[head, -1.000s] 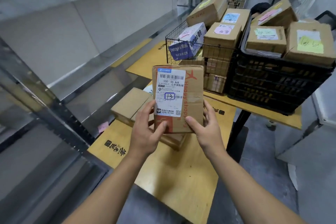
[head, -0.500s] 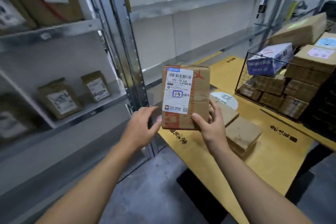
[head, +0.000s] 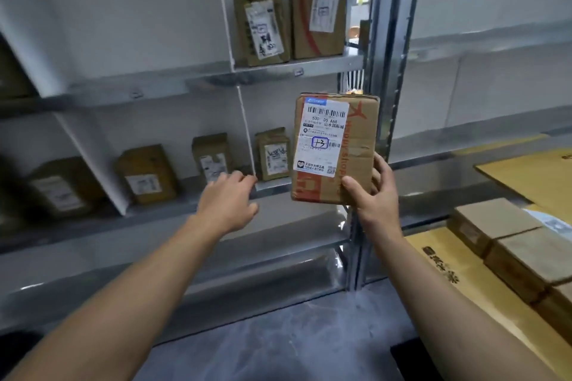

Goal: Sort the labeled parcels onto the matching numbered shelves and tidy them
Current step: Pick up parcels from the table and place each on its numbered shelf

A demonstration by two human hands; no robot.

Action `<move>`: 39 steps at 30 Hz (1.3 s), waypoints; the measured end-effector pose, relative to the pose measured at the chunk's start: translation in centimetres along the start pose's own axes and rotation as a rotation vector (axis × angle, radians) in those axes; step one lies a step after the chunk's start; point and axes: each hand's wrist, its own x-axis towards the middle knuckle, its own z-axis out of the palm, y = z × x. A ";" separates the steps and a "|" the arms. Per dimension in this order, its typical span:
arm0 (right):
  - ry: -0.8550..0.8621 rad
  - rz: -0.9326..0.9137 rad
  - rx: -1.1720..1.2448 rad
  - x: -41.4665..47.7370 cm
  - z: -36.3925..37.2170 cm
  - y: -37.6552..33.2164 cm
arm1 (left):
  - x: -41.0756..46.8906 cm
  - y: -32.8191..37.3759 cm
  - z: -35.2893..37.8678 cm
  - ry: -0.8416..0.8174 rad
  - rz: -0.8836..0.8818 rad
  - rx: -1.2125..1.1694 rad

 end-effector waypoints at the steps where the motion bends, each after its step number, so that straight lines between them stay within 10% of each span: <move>1: -0.030 -0.011 0.022 0.1 1.8 -0.3 | -0.5 -1.5 -0.3 0.006 -0.033 0.008; 39: -0.530 -0.320 0.036 20.5 51.9 -5.6 | 6.9 -37.2 -8.3 0.378 -0.535 0.010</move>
